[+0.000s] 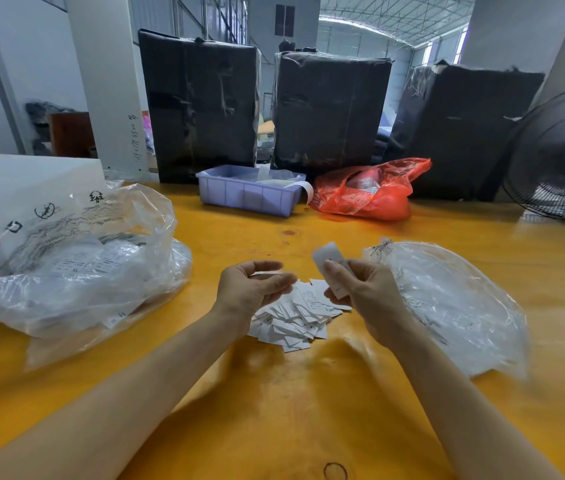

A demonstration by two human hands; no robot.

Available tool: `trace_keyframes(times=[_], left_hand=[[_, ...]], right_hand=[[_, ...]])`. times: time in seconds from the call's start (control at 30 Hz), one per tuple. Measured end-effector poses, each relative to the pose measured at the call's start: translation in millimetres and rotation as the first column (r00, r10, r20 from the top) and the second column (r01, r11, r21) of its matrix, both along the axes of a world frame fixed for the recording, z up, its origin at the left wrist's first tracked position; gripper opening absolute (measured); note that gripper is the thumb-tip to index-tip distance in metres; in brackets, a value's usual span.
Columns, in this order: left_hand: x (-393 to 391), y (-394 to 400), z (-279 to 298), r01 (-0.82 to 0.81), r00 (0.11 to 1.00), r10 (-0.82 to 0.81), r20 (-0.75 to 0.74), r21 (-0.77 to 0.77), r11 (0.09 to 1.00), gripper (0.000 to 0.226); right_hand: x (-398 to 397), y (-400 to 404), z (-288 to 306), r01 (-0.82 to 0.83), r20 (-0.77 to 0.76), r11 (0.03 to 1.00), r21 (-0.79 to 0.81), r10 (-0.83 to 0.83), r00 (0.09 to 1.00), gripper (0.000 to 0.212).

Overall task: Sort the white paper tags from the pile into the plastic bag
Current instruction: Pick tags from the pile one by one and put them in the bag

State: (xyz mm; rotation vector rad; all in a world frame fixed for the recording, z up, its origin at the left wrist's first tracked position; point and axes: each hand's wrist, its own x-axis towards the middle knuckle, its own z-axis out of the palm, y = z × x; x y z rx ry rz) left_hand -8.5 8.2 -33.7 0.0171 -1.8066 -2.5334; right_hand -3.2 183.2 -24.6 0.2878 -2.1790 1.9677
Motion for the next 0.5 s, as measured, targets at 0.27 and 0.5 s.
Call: trace_keyframes(times=[0.27,0.5], left_hand=[[0.8,-2.2,-2.0,0.004,1.000,-0.005,-0.030,-0.028,1.000,0.028],[0.5,-0.8,-1.7,0.015,0.999,-0.016,-0.028,-0.042,0.999,0.026]], right_hand=[[5.3,-6.9,0.7,-0.034,-0.132,0.987,0.159,0.055,0.990,0.005],[4.6,-9.9,-3.3,0.041,-0.180,0.949,0.312,0.017,0.984,0.011]])
